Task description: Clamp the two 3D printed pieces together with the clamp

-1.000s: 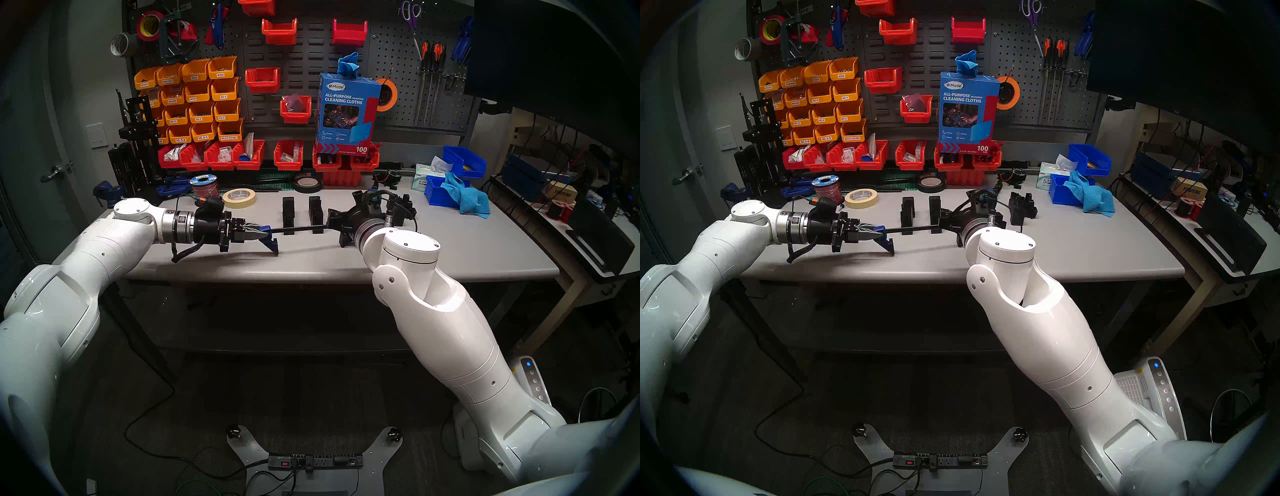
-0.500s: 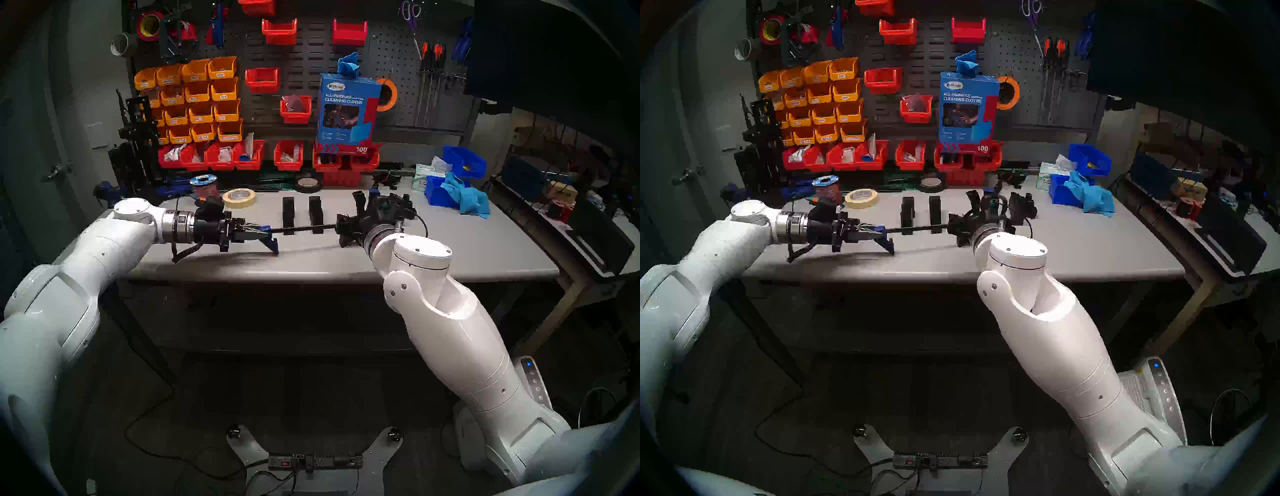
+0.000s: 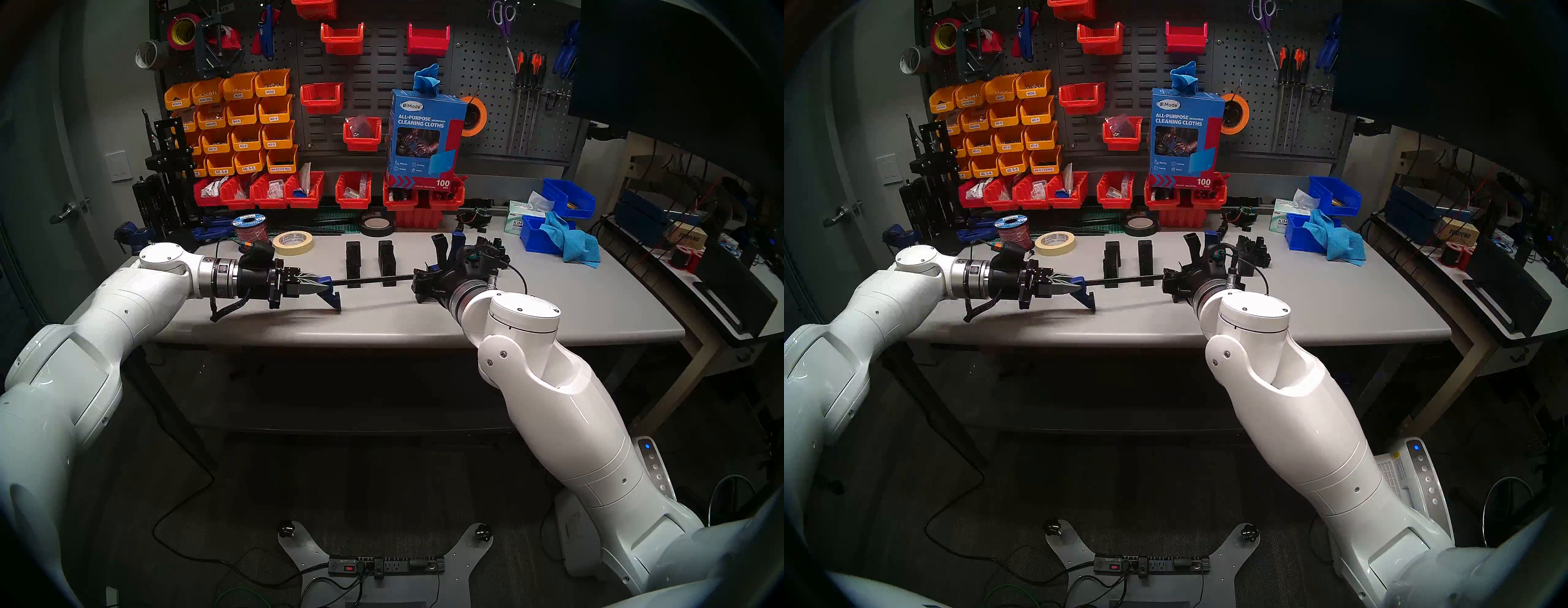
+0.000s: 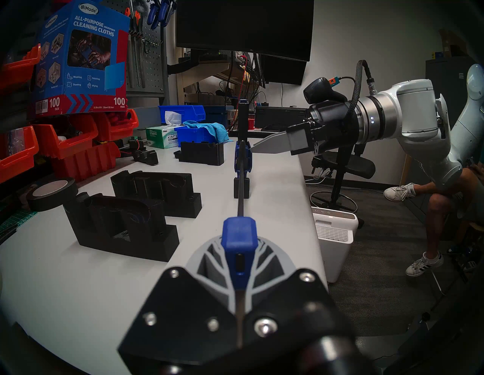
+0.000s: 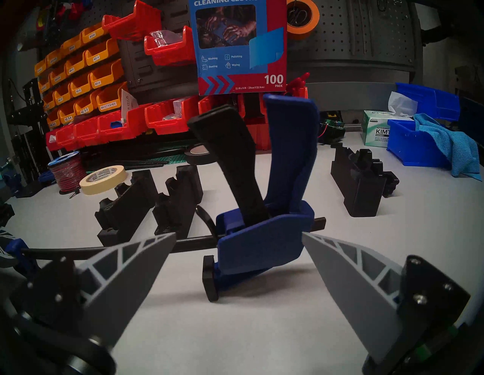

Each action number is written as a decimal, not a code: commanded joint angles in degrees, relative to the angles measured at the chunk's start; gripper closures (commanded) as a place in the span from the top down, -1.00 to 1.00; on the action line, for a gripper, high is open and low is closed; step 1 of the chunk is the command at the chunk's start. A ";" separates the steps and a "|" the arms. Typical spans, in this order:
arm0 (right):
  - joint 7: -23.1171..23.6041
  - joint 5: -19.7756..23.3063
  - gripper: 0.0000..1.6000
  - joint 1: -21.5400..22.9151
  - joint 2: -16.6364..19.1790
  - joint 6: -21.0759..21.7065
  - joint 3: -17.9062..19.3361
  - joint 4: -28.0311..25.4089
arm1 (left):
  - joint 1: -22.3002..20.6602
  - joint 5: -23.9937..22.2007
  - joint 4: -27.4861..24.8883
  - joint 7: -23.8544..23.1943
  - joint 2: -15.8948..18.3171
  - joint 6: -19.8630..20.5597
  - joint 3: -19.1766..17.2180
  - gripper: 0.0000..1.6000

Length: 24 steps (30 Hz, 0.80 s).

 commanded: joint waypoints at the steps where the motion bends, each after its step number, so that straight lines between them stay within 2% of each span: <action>1: 0.26 -0.61 1.00 0.45 0.41 -0.90 0.36 -0.56 | -1.11 -0.39 0.09 0.05 0.05 -0.13 -0.47 -1.00; 9: 2.14 -0.52 1.00 1.92 0.47 -1.27 0.04 1.42 | -1.11 -0.39 0.08 0.05 0.06 -0.13 -0.47 -1.00; 24: 6.59 -1.20 1.00 7.87 -0.07 -1.67 -1.20 8.70 | -1.03 -0.39 -0.13 0.05 0.14 -0.07 -0.47 -1.00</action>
